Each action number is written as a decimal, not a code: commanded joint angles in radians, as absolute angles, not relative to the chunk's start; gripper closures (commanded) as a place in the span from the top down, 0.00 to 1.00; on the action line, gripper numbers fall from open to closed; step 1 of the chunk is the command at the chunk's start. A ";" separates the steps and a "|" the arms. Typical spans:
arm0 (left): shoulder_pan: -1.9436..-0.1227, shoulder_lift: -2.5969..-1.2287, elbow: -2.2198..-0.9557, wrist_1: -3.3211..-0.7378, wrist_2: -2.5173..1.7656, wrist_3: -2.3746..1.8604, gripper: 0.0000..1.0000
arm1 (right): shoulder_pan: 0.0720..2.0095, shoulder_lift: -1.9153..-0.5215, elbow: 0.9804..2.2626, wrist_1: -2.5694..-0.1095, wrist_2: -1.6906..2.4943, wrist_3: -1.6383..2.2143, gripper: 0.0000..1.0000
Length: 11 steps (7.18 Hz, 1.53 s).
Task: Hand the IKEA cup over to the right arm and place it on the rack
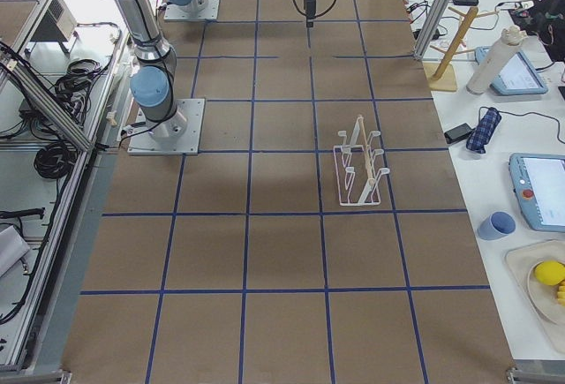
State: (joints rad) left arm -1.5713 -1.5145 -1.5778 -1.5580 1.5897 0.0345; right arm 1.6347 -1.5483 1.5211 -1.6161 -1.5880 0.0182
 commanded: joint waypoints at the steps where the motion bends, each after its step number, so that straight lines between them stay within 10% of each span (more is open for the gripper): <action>1: -1.559 -1.502 -1.592 -1.560 1.592 0.048 1.00 | 1.634 -1.546 1.513 -1.611 -1.589 0.018 1.00; 11: -1.016 -1.797 -1.804 -1.191 1.582 0.972 1.00 | 1.637 -1.543 1.516 -1.614 -1.588 0.018 1.00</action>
State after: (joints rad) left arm -1.0546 -1.7465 -1.7733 -1.2430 1.5836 0.9222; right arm 1.6368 -1.5432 1.5155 -1.6132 -1.5884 0.0184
